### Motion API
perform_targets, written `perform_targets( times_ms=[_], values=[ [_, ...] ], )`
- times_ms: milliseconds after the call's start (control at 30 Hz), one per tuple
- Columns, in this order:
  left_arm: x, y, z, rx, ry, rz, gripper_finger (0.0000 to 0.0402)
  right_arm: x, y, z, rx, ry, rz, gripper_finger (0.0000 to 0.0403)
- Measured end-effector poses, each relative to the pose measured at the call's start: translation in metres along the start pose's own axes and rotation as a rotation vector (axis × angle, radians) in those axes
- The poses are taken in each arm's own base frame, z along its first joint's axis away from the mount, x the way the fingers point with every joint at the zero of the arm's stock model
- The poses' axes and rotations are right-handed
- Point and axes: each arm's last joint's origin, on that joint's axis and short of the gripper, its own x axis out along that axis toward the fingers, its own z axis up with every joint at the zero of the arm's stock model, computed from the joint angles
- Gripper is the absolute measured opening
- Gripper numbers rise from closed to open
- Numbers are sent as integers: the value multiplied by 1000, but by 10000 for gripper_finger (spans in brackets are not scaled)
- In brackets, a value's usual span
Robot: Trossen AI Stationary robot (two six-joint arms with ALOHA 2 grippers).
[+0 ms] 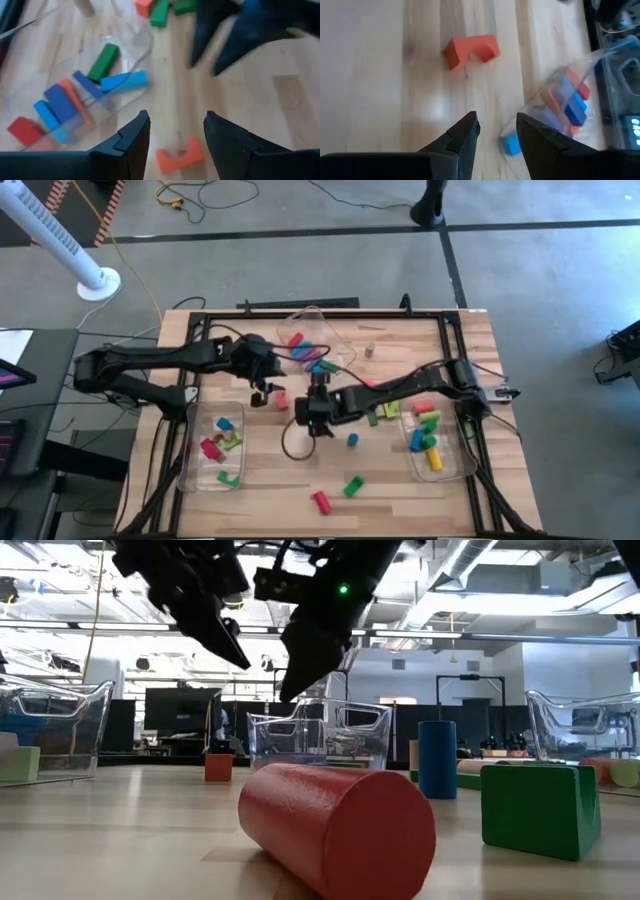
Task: Sort blocks by size
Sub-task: Adjust the top transparent bin
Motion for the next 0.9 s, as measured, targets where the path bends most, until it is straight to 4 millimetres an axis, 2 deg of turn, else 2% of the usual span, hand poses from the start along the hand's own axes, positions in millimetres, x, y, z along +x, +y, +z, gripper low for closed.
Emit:
perform_targets(
  times_ms=[100,233,467,633,900],
  values=[
    [-11,-10,4,15,-38,-18,178,11,-12,-2,15,-5,5,168],
    [-24,-21,8,36,-91,-42,178,30,-21,-17,4,26,-4,168],
    [-43,-37,10,66,-153,-77,178,51,-24,-43,5,84,3,168],
    [-45,-44,6,63,-99,-62,178,59,-29,-55,21,126,-6,168],
    [-43,-53,1,44,-31,-51,178,67,-50,-63,113,178,-68,168]
  ],
)
